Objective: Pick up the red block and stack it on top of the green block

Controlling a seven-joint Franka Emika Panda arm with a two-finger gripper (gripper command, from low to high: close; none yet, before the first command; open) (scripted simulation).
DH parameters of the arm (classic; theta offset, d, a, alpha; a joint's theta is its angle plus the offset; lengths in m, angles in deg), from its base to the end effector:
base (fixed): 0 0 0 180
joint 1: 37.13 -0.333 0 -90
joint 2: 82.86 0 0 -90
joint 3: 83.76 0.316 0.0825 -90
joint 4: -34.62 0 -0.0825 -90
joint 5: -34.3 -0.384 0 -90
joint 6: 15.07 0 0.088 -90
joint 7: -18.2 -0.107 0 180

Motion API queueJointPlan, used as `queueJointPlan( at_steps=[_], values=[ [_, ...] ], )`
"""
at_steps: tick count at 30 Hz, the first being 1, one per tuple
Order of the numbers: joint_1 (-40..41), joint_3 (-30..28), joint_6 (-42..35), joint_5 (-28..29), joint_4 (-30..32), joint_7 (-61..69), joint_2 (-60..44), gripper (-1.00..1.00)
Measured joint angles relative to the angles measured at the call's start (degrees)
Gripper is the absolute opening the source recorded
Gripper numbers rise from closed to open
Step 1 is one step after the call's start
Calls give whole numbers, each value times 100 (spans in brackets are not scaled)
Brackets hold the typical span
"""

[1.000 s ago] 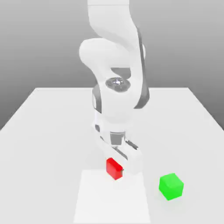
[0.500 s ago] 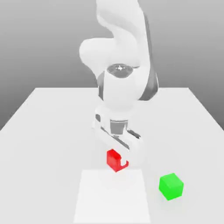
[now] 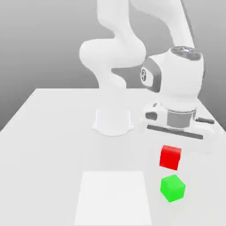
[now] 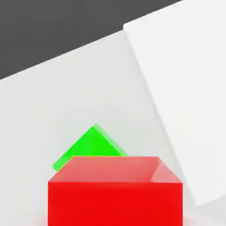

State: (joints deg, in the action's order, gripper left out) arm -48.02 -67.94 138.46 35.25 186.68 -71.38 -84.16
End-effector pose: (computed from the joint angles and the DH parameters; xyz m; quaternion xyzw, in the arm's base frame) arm 0.3782 0.1915 0.2344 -0.8571 0.5152 -0.0015 0.0013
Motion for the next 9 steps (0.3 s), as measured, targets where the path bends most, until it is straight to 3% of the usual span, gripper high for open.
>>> queueJointPlan(
  at_steps=[6, 7, 9],
  values=[
    [1, -325, 743, 575, -72, -391, -849, -100],
    [-26, -363, 830, 640, -74, -438, -944, 100],
    [-26, -363, 831, 640, -74, -438, -944, 100]
  ],
)
